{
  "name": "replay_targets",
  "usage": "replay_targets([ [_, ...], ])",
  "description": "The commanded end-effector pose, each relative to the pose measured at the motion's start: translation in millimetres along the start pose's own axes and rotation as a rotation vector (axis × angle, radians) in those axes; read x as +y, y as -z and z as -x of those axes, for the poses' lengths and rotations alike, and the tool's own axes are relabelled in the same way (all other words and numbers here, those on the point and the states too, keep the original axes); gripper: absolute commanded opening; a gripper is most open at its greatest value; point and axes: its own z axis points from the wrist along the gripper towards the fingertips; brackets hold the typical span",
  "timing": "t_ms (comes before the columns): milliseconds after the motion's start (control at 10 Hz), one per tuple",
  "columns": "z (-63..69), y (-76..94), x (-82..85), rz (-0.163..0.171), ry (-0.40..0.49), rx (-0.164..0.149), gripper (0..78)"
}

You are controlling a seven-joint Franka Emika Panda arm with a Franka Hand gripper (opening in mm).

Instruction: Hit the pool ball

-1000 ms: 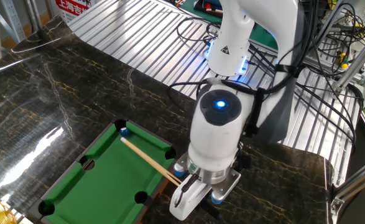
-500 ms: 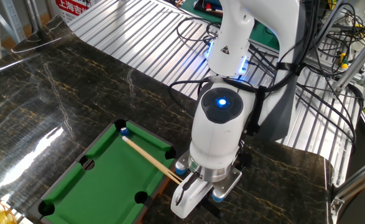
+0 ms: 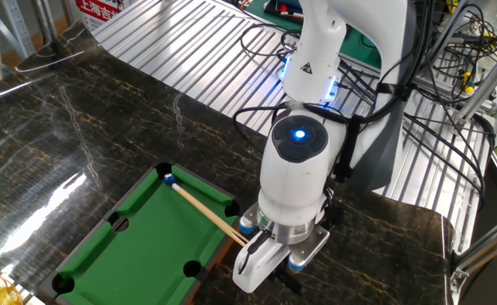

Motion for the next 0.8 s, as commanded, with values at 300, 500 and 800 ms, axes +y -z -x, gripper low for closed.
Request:
replay_targets([
  [300,5.6,0.3,2.1,0.005,0.011,0.004,1.1],
  [500,24.0,-2.9,3.8,0.022,0.009,-0.002,1.1],
  [800,7.7,2.1,5.4,0.024,-0.006,-0.014,1.1],
])
